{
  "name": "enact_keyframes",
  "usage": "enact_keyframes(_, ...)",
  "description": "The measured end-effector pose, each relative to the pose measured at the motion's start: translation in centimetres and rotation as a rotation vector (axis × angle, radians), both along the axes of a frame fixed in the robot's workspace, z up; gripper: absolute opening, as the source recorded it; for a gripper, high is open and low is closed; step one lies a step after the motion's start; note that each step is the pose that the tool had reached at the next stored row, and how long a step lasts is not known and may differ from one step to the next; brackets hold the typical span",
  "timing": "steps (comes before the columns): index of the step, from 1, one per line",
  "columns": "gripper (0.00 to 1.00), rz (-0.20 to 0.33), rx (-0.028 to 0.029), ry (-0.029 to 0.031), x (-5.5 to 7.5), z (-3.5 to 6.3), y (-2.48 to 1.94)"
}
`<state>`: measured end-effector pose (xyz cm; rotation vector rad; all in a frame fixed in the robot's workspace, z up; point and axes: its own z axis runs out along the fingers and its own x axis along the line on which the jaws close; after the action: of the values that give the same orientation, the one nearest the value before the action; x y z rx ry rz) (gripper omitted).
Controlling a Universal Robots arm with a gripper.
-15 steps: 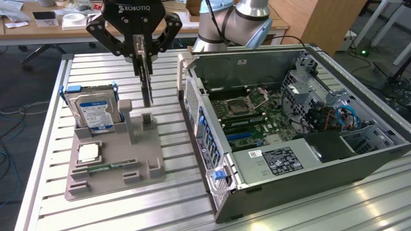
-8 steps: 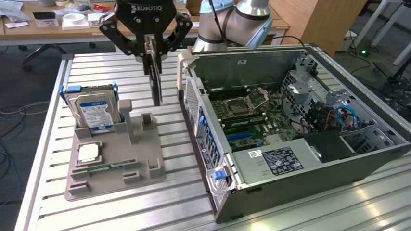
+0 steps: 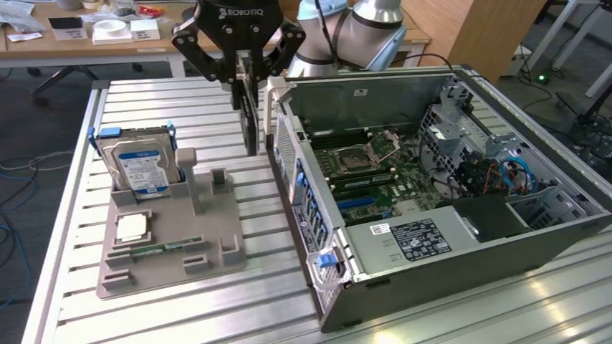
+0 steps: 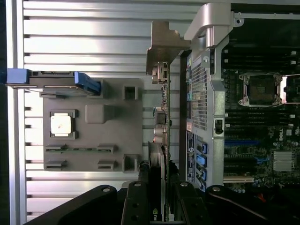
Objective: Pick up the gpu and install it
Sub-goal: 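Pick up the gpu and move the gpu toward the slot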
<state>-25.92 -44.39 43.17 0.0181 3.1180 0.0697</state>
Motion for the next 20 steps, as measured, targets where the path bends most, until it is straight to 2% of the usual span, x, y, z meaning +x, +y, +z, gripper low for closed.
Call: enact_keyframes(20,0.26,0.0,0.0,0.0,6.1,0.0,0.0)
